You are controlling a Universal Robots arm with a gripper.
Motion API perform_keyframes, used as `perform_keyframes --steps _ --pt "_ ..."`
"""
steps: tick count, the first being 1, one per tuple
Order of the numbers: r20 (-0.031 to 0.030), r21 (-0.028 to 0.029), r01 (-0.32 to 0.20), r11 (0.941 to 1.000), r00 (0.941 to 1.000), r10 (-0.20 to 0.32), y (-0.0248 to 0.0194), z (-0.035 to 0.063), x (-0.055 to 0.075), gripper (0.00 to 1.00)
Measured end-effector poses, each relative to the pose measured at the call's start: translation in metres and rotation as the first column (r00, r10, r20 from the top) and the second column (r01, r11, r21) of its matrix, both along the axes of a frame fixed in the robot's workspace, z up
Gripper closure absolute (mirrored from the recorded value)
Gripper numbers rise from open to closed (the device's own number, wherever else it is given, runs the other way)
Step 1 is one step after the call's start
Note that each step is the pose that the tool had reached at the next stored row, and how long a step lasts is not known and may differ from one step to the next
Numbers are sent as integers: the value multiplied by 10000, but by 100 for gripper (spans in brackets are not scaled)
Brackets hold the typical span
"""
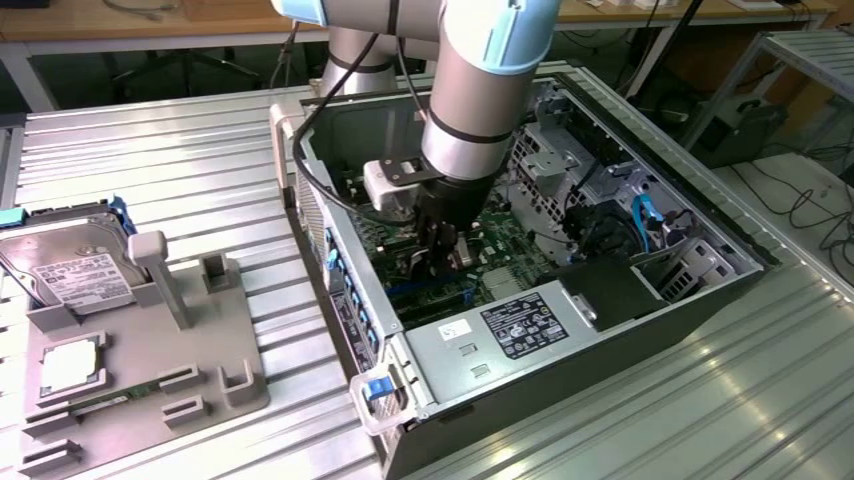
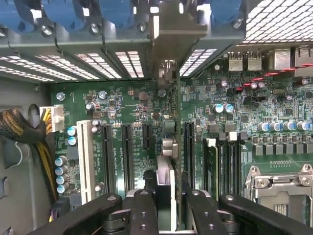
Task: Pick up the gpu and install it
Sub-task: 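Insert the gpu into the slot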
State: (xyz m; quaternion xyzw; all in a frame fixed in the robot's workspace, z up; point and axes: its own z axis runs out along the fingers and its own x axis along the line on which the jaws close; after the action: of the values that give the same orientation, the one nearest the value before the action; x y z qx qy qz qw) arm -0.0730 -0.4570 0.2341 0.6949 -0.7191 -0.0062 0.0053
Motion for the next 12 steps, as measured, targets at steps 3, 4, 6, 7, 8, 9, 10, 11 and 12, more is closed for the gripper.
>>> perform_keyframes --steps 3,4,6,7,8,9,10,11,12 --pt "4 31 -1 10000 10000 1 2 -33 1 72" --pt "0 24 -1 10000 10000 1 1 -30 1 72" --pt "0 24 0 10000 10000 0 1 -30 1 72" --pt "0 24 0 10000 10000 0 1 -30 1 72" --pt "0 24 0 10000 10000 0 1 -30 1 72" --pt "0 24 0 10000 10000 0 1 -30 1 72" --pt "0 23 0 10000 10000 0 1 -30 1 72" --pt "-1 21 0 10000 10000 0 2 -36 1 72" --pt "-5 14 0 10000 10000 0 2 -49 0 72"
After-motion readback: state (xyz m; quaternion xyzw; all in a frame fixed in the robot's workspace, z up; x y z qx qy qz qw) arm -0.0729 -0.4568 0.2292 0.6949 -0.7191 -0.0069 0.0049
